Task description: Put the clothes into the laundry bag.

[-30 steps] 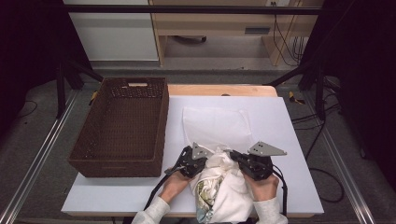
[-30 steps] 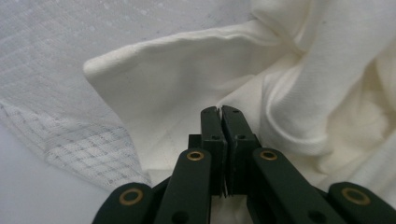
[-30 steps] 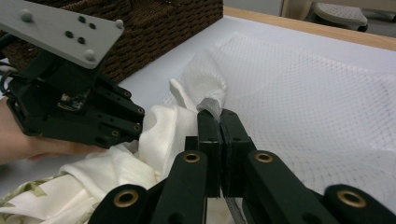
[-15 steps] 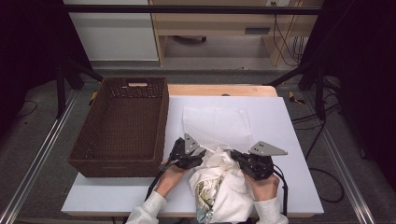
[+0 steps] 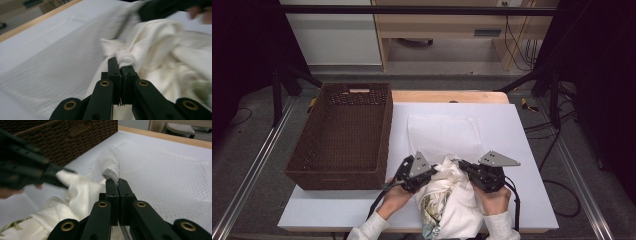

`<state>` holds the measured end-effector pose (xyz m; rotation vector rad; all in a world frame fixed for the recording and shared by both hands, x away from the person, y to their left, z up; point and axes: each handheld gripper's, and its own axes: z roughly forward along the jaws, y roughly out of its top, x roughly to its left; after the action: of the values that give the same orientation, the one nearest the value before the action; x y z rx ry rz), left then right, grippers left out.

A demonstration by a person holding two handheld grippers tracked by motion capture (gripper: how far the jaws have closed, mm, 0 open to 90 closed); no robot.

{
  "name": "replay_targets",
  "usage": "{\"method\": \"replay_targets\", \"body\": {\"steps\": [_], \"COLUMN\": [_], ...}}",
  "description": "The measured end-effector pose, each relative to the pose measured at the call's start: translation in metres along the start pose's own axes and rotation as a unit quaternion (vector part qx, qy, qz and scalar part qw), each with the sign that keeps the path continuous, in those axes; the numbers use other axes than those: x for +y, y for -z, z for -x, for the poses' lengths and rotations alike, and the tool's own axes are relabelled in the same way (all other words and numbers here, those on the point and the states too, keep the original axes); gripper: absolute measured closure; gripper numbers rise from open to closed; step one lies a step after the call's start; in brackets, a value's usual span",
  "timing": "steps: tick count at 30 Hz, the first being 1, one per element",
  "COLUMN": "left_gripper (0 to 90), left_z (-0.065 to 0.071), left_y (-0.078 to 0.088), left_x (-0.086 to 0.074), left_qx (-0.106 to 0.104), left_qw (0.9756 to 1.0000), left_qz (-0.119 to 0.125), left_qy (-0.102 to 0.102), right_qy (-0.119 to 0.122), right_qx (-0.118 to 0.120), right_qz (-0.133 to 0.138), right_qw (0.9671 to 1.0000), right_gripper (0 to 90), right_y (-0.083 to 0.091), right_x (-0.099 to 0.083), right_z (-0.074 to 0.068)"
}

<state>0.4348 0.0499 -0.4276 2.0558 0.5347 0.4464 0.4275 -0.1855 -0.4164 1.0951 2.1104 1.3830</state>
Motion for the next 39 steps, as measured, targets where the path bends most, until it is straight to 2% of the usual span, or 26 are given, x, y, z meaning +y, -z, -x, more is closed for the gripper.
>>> {"method": "replay_targets", "body": {"steps": [1,2,3,5,8,10,13,14,15,17,19,23,25,28,29,30,31,32,34,35,36,38,39], "left_gripper": [87.5,87.5,87.5,87.5,87.3,87.3,87.4,87.4,87.4,87.4,87.3,83.8,69.6,43.0,40.2,40.2,38.3,36.4,33.2,32.3,32.3,35.1,41.0], "left_z": [0.000,0.014,0.019,0.025,0.038,0.042,0.043,0.040,0.038,0.032,0.022,0.019,0.017,0.013,0.013,0.013,0.013,0.013,0.009,0.007,0.003,-0.004,-0.006], "left_y": [0.000,-0.004,-0.008,-0.012,-0.031,-0.039,-0.046,-0.054,-0.060,-0.071,-0.075,-0.066,-0.054,-0.027,-0.027,-0.018,-0.006,0.001,0.007,0.005,0.001,-0.007,-0.011], "left_x": [0.000,0.005,0.007,0.010,0.017,0.019,0.020,0.019,0.017,0.013,0.009,0.008,0.009,0.011,0.011,0.010,0.006,0.002,-0.014,-0.020,-0.026,-0.032,-0.033], "left_qx": [0.000,-0.020,-0.025,-0.024,-0.023,-0.011,0.000,0.024,0.036,0.059,0.054,0.052,0.050,0.023,0.023,0.020,0.027,0.035,0.041,0.040,0.030,0.001,-0.006], "left_qw": [1.0000,0.9998,0.9997,0.9996,0.9996,0.9997,0.9996,0.9986,0.9976,0.9958,0.9956,0.9967,0.9977,0.9986,0.9986,0.9988,0.9989,0.9988,0.9982,0.9979,0.9978,0.9959,0.9947], "left_qz": [0.000,0.002,0.004,0.005,-0.007,-0.012,-0.022,-0.041,-0.054,-0.070,-0.075,-0.059,-0.041,-0.034,-0.034,-0.035,-0.035,-0.035,-0.044,-0.049,-0.053,-0.050,-0.051], "left_qy": [0.000,-0.005,-0.008,-0.013,-0.013,-0.019,-0.019,-0.024,-0.023,-0.009,0.017,0.016,0.022,0.033,0.033,0.028,0.016,0.006,0.006,0.012,0.026,0.076,0.089], "right_qy": [0.000,-0.001,-0.001,-0.001,-0.002,0.000,0.001,0.001,0.003,0.004,0.012,0.002,-0.003,-0.001,-0.002,-0.002,-0.001,-0.001,0.000,0.001,0.002,0.001,0.001], "right_qx": [0.000,-0.003,-0.003,-0.003,-0.004,-0.004,-0.004,-0.003,-0.001,0.017,0.012,0.012,0.013,0.010,0.010,0.010,0.009,0.010,0.010,0.009,0.011,0.011,0.011], "right_qz": [0.000,0.003,0.004,0.004,0.004,0.004,0.005,0.007,0.010,0.023,0.022,0.011,0.009,0.006,0.005,0.005,0.006,0.005,0.002,0.001,-0.001,-0.003,-0.003], "right_qw": [1.0000,1.0000,1.0000,1.0000,1.0000,1.0000,1.0000,1.0000,0.9999,0.9996,0.9996,0.9999,0.9999,0.9999,0.9999,0.9999,0.9999,0.9999,0.9999,1.0000,0.9999,0.9999,0.9999], "right_gripper": [89.0,89.0,89.0,89.0,89.0,89.1,89.0,89.1,89.1,89.1,89.1,89.1,89.0,88.9,88.9,88.9,88.9,88.8,88.8,88.8,88.8,88.8,88.8], "right_y": [0.000,0.001,0.001,0.001,0.001,0.000,0.000,0.001,0.003,0.008,0.012,0.011,0.011,0.012,0.012,0.012,0.012,0.011,0.010,0.009,0.008,0.006,0.005], "right_x": [0.000,0.000,0.000,0.000,0.000,-0.001,0.000,0.000,0.002,0.004,0.006,0.002,0.000,-0.001,-0.001,-0.001,-0.002,-0.002,-0.002,-0.002,-0.002,-0.003,-0.003], "right_z": [0.000,0.000,0.000,0.000,0.001,0.001,0.000,-0.001,-0.002,-0.004,-0.007,-0.002,0.001,0.002,0.002,0.002,0.002,0.002,0.001,0.000,0.000,-0.001,-0.002]}}
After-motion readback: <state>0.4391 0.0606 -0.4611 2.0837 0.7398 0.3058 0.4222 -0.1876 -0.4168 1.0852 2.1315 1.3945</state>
